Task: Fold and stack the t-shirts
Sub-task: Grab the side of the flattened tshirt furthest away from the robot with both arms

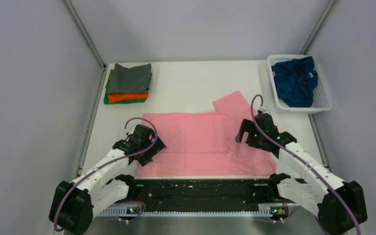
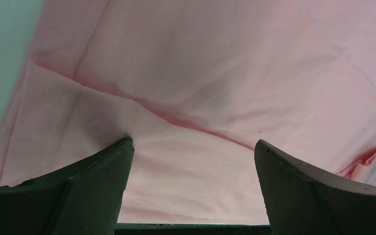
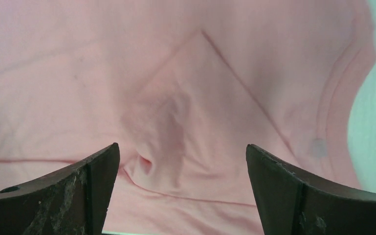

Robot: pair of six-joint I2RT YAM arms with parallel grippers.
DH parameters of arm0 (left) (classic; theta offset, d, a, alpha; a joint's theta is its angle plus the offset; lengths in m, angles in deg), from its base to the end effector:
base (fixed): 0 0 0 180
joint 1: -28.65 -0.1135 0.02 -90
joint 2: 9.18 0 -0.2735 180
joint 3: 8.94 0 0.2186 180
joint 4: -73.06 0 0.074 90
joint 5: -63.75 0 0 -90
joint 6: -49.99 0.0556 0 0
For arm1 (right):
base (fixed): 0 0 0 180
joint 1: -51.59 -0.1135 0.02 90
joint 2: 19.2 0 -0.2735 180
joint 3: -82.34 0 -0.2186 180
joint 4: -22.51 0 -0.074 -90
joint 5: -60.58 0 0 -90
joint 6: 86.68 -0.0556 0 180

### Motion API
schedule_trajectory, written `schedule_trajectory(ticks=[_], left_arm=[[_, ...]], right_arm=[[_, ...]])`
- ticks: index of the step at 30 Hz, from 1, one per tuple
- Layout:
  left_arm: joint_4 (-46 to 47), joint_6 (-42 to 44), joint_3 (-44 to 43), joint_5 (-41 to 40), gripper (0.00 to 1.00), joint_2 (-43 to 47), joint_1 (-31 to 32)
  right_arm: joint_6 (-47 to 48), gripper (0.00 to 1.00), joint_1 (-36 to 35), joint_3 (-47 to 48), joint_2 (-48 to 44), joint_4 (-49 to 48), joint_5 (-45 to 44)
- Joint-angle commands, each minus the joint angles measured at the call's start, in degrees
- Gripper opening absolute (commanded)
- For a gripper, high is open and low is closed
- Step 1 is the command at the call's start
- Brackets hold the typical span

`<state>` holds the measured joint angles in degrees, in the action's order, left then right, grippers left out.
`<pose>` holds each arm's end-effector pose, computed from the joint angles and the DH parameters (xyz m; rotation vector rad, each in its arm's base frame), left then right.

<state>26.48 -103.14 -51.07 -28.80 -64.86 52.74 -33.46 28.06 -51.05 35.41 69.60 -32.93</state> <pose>0.1314 -0.0560 0.1758 -0.9167 2.5378 -0.4529 0.1409 0.0576 0.1998 0.3204 2.5445 0.3371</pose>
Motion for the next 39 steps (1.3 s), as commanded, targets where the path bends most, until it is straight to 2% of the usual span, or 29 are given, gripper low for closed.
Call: schedule_trajectory(ticks=[1, 5, 9, 15, 17, 23, 26, 30, 39], left_arm=[[-8.0, 1.8, -3.5, -5.6, 0.99, 1.9, 0.2], [-7.2, 5.6, -9.9, -11.7, 0.99, -0.2, -0.1], [-7.5, 9.9, -19.1, -17.5, 0.99, -8.2, -3.5], [-2.6, 17.2, -31.5, -13.4, 0.95, -25.5, -14.2], [-1.4, 18.3, -35.5, -14.0, 0.94, -31.3, -15.3], [-0.1, 19.3, -46.3, -14.1, 0.81, -46.4, -17.2], [0.4, 18.9, -48.4, -15.8, 0.79, -50.7, -17.7], [-1.0, 18.8, -50.6, -15.1, 0.67, -55.1, -18.1], [-4.1, 18.3, -48.3, -14.3, 0.57, -54.0, -18.1]], right_arm=[[2.0, 0.99, -0.6, 8.0, -0.5, -2.4, -9.0], [3.7, 0.99, -0.6, 11.7, 1.8, -8.5, -12.1], [7.2, 0.99, 0.0, 16.5, 9.2, -12.8, -10.8], [10.0, 0.99, 2.8, 23.6, 20.7, -13.6, -6.5], [10.1, 0.99, 3.7, 24.5, 23.5, -14.4, -4.9], [10.6, 0.98, 6.0, 26.1, 28.3, -16.3, 0.1], [10.6, 0.98, 6.6, 25.7, 28.9, -16.6, 0.7], [10.7, 0.98, 7.1, 25.1, 29.0, -16.7, 0.9], [10.7, 0.98, 7.3, 24.6, 28.3, -16.9, 1.0]])
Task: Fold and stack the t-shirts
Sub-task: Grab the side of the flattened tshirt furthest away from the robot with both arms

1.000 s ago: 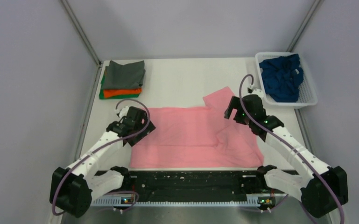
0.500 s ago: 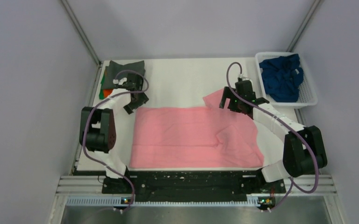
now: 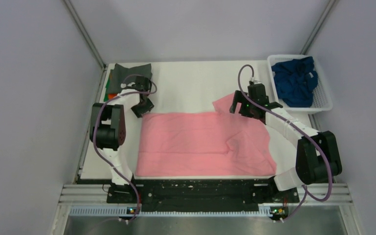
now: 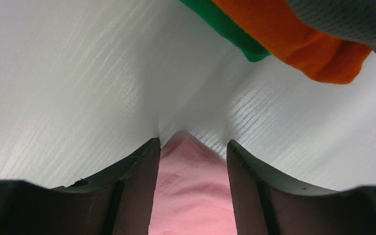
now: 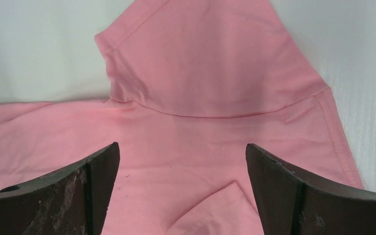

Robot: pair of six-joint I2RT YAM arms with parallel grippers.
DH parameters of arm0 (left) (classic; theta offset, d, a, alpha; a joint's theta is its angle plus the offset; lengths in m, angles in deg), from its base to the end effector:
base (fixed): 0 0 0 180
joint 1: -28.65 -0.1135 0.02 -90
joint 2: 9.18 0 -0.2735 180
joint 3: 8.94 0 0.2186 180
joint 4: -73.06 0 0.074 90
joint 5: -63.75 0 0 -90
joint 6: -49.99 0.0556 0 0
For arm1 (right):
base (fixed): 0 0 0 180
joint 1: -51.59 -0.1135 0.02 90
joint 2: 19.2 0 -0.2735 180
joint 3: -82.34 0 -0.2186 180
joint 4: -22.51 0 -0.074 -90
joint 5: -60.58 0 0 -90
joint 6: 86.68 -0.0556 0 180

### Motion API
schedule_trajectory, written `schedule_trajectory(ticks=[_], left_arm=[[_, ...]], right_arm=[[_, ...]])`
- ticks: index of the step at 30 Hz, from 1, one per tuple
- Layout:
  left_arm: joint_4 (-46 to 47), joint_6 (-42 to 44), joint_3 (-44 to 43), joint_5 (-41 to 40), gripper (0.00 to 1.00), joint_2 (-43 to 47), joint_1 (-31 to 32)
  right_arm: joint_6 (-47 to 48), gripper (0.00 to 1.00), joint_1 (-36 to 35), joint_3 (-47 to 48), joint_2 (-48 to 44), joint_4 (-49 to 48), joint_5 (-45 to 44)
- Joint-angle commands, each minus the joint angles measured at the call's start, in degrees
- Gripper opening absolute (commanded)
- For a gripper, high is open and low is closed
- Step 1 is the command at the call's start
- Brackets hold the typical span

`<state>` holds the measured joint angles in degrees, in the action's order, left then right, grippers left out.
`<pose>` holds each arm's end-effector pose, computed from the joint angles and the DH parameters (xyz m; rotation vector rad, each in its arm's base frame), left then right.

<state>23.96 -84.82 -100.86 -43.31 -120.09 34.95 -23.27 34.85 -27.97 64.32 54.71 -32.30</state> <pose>0.3713 -0.0246 0.1799 -0.9529 2.4931 0.1382 0.2798 0.0812 0.2398 0.2297 2.3829 0.3009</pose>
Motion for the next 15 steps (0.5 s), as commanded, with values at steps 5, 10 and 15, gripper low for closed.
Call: schedule_trajectory(ticks=[5, 10, 15], left_arm=[[-3.6, 0.3, 2.6, 2.0, 0.44, 2.6, -0.2], [-4.1, 0.4, 2.9, 1.8, 0.31, 2.6, -0.2], [-4.5, 1.0, 2.4, 2.5, 0.02, 2.4, 0.2]], right_arm=[[0.4, 0.98, 0.5, 1.5, -1.1, -1.9, -0.8], [0.7, 0.98, 0.5, 2.0, -0.9, -2.1, -1.9], [1.5, 0.98, 0.5, 3.8, 1.1, -3.0, -3.8]])
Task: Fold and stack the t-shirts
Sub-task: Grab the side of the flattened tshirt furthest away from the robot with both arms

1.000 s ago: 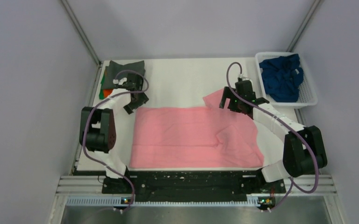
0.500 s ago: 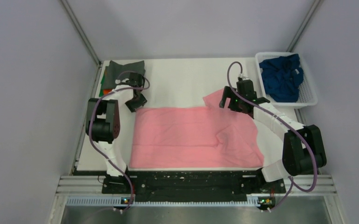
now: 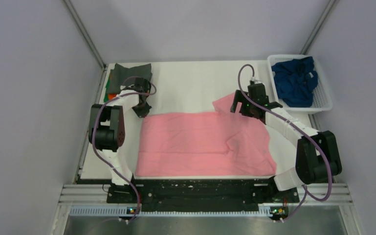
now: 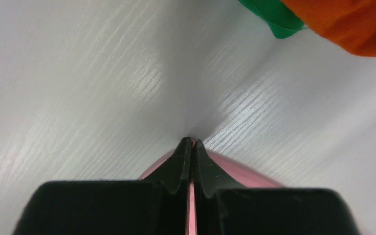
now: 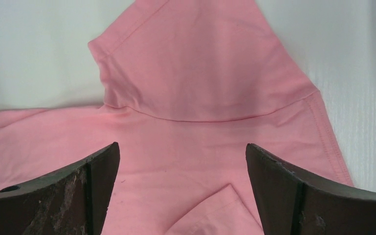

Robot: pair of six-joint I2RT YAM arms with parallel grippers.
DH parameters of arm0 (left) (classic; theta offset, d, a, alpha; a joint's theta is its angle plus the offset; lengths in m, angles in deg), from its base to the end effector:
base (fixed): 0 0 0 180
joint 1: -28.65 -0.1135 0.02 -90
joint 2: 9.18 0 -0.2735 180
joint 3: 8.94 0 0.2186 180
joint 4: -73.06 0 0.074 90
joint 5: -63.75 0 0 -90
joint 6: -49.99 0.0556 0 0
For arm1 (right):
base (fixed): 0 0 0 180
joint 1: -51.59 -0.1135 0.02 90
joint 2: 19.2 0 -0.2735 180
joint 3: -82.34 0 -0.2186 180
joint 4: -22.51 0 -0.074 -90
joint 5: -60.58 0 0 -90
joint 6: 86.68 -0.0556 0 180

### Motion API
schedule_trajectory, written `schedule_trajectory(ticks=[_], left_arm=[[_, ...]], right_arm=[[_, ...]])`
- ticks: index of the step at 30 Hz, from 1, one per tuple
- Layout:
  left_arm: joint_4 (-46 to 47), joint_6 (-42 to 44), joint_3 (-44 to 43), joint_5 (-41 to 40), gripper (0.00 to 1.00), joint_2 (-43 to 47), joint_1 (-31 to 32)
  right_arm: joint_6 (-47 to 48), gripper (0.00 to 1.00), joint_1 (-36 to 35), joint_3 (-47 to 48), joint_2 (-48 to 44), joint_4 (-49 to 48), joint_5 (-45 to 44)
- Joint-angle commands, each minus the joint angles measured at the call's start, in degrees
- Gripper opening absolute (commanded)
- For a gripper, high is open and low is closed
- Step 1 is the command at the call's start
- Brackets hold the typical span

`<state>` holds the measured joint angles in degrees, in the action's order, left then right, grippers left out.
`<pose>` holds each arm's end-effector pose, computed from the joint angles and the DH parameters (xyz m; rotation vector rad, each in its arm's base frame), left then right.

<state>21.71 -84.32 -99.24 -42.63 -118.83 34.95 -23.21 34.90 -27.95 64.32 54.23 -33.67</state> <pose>0.3599 -0.0240 0.1785 -0.9463 2.5436 0.1558 0.2810 0.0799 0.2407 0.2401 2.3679 0.2762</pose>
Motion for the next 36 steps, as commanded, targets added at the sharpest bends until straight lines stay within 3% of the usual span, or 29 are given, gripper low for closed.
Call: schedule_trajectory(ticks=[1, 9, 19, 27, 36], left_arm=[[-2.4, 0.6, 0.6, 1.7, 0.00, 1.2, 0.3], [-3.6, 2.0, -0.3, 0.5, 0.00, 3.6, 0.9], [-4.1, 2.1, 0.7, -0.7, 0.00, 6.2, 1.4], [-4.0, 2.0, 0.8, -0.6, 0.00, 6.1, 1.4], [-4.0, 1.7, 0.8, -0.3, 0.00, 5.9, 1.6]], right_arm=[[2.1, 0.98, 0.4, 4.7, 1.9, -2.9, -2.6], [8.1, 0.94, 0.5, 17.4, 14.3, -6.5, -3.4], [9.2, 0.75, 0.5, 39.8, 36.2, 1.0, -6.1], [8.5, 0.67, 0.5, 45.1, 43.8, 6.1, -8.0], [3.6, 0.60, -0.4, 42.6, 45.8, 7.4, -9.9]])
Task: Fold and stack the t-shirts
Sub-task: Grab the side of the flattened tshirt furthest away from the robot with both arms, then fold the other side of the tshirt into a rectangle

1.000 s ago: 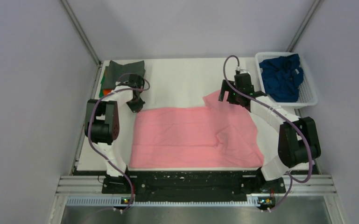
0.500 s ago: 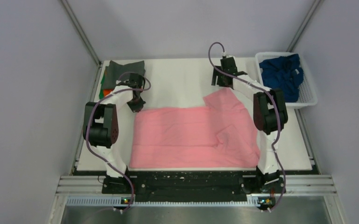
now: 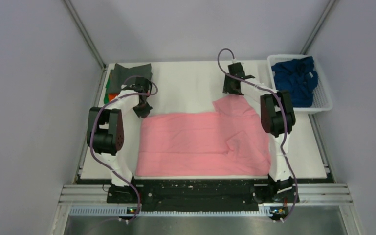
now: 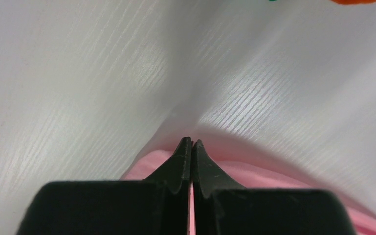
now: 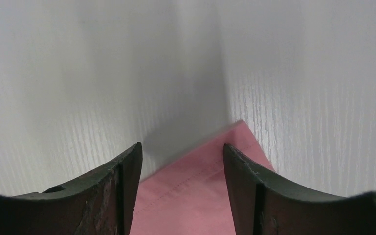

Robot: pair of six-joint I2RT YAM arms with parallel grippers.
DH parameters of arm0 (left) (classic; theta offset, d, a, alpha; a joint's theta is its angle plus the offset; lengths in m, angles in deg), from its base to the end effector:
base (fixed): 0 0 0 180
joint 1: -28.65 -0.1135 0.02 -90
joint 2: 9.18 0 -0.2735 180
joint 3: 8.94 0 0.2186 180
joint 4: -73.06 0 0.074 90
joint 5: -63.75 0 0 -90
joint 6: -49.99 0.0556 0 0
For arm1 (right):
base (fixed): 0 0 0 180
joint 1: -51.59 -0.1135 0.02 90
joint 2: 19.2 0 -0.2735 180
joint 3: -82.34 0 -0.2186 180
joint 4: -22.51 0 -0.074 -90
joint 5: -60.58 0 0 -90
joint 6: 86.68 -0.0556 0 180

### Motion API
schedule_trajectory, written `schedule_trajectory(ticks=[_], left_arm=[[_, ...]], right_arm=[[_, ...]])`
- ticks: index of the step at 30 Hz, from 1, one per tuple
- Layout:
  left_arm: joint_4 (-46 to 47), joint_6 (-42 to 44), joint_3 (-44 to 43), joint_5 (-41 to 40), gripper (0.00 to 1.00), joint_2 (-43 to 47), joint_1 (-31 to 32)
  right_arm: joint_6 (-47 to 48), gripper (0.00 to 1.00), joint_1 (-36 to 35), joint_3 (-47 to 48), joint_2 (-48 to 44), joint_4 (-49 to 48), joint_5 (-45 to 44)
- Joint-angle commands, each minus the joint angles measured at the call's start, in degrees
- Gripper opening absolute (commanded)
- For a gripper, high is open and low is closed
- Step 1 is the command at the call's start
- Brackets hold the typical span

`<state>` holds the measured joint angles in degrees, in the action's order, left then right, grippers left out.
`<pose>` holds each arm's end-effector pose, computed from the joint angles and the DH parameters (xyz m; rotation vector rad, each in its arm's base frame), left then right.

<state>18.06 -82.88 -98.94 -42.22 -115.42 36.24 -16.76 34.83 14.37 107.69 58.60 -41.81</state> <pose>0.3463 -0.0307 0.1943 -0.8859 2.5775 0.1539 0.4595 0.1259 0.1765 0.1639 2.4264 0.0220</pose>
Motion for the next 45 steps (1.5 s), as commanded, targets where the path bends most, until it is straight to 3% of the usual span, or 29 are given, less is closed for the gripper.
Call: schedule_trajectory(ticks=[1, 10, 19, 25, 31, 45], left_arm=[[-0.3, 0.2, 0.6, -0.9, 0.00, 2.6, 0.2], [-0.8, -0.1, 0.6, -1.6, 0.00, 3.0, 0.2], [-0.8, 0.1, 1.2, -1.9, 0.00, 4.6, 0.2], [-0.7, 0.4, 1.5, -1.0, 0.00, 6.0, 0.2], [0.2, 0.3, 3.4, -0.6, 0.00, 8.8, 0.5], [1.4, -0.7, 11.7, -1.1, 0.00, 18.7, 4.9]], right_arm=[[-3.0, 0.58, -0.5, 0.6, 3.0, 3.4, -2.4], [-4.8, 0.39, -2.4, 1.3, 4.7, 6.9, -9.3], [-7.8, 0.00, -3.2, -5.0, -0.4, 3.2, -11.5], [-5.4, 0.00, -3.2, -8.3, -7.2, -4.0, -12.9], [-2.8, 0.00, -3.3, -17.8, -17.6, -12.5, -12.8], [-4.2, 0.00, -6.6, -39.6, -40.9, -8.4, -9.8]])
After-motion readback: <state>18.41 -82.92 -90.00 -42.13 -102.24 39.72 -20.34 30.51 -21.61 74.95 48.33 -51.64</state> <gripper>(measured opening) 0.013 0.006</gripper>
